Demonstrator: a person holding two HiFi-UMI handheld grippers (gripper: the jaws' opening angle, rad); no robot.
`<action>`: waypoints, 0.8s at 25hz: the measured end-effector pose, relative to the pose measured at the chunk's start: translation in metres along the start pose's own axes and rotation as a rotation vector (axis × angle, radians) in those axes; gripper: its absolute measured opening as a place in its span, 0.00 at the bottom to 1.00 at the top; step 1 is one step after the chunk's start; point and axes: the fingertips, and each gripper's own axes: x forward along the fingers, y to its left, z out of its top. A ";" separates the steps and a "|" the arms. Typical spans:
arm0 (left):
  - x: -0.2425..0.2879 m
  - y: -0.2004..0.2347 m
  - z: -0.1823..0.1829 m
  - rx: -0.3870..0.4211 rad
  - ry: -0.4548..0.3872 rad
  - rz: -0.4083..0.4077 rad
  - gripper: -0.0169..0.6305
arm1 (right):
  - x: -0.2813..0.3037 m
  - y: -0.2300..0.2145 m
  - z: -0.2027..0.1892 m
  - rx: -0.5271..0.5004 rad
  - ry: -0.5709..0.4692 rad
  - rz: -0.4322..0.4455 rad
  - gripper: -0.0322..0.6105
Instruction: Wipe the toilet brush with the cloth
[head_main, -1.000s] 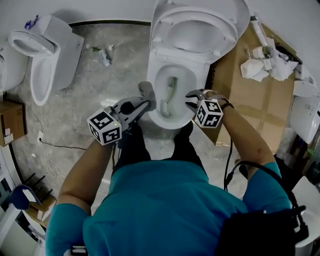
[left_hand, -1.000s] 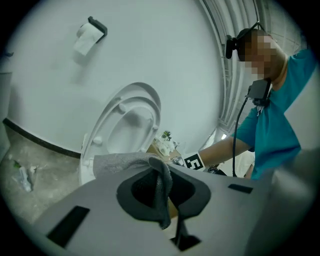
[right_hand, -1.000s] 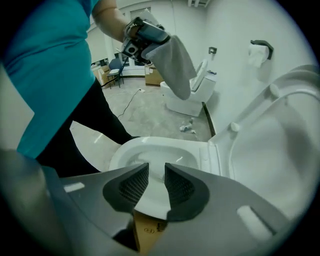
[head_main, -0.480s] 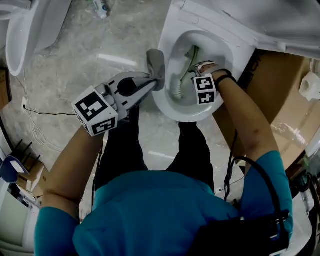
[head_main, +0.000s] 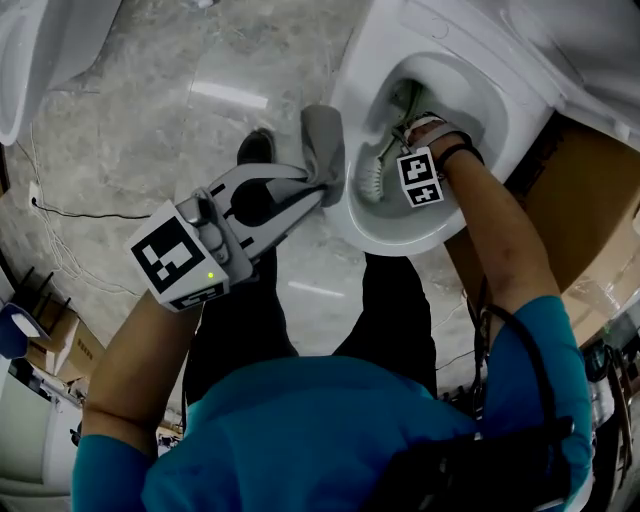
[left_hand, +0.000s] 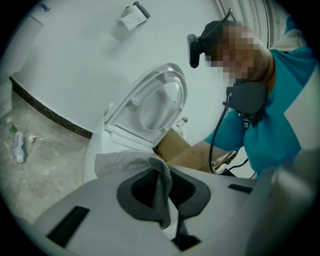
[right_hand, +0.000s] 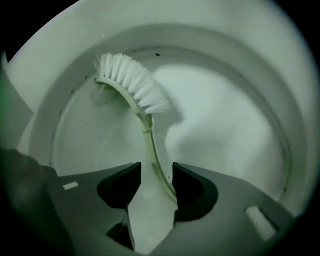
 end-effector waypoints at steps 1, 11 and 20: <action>0.001 0.001 0.001 -0.003 -0.006 -0.001 0.06 | -0.001 -0.002 0.006 -0.011 -0.023 -0.007 0.35; 0.004 -0.005 0.011 -0.018 -0.011 -0.029 0.06 | -0.004 0.009 0.059 -0.094 -0.124 0.027 0.15; -0.007 -0.018 0.038 -0.014 -0.033 -0.002 0.06 | -0.074 -0.011 0.059 0.212 -0.242 -0.114 0.15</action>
